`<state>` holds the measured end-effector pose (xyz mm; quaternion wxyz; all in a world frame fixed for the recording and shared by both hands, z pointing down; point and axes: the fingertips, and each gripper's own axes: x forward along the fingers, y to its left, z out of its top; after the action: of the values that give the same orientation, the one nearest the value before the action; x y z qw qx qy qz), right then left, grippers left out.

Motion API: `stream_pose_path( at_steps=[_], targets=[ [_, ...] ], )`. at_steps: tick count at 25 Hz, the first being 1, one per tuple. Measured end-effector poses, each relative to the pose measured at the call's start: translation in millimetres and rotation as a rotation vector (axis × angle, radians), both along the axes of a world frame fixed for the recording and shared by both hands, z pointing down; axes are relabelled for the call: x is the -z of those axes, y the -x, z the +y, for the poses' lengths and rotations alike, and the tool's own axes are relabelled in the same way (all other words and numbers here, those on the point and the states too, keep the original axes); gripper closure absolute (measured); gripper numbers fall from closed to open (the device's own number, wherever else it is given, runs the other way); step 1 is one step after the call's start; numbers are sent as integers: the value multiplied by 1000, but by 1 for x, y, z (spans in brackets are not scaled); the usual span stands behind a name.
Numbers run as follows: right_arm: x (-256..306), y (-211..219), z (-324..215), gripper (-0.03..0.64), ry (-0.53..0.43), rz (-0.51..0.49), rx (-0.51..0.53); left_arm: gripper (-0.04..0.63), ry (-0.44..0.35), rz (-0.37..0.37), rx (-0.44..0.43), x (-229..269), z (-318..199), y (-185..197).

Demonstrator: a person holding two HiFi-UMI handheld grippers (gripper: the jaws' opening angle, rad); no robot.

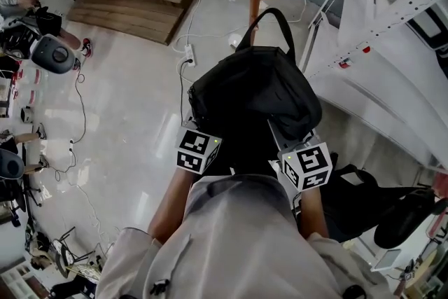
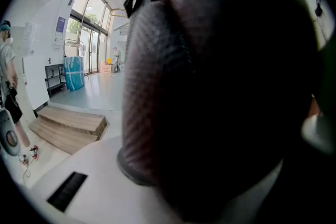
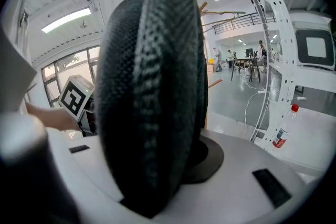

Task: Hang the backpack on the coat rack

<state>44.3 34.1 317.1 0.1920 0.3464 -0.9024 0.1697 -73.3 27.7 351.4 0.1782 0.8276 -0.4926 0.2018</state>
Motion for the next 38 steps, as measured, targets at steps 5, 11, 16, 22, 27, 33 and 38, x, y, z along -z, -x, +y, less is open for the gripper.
stream_pose_path(
  at_steps=[5,11,16,22,27,33,38],
  targets=[
    [-12,7,-11,498,31,3,-12,495,27,-5,-26,-12,-12,6],
    [-29,12,-24,497,59,11,-19,495,60,5,-43,-30,-24,11],
    [-41,13,-31,497,92,12,-33,495,93,5,-66,-43,-32,12],
    [-58,22,-39,496,134,17,-44,495,135,11,-86,-62,-40,20],
    [-75,26,-47,496,166,23,-58,495,169,12,-109,-79,-48,24],
    [-91,30,-54,495,195,25,-78,494,197,15,-124,-96,-56,27],
    [-102,33,-61,492,209,27,-89,494,214,15,-139,-105,-62,30]
  ],
)
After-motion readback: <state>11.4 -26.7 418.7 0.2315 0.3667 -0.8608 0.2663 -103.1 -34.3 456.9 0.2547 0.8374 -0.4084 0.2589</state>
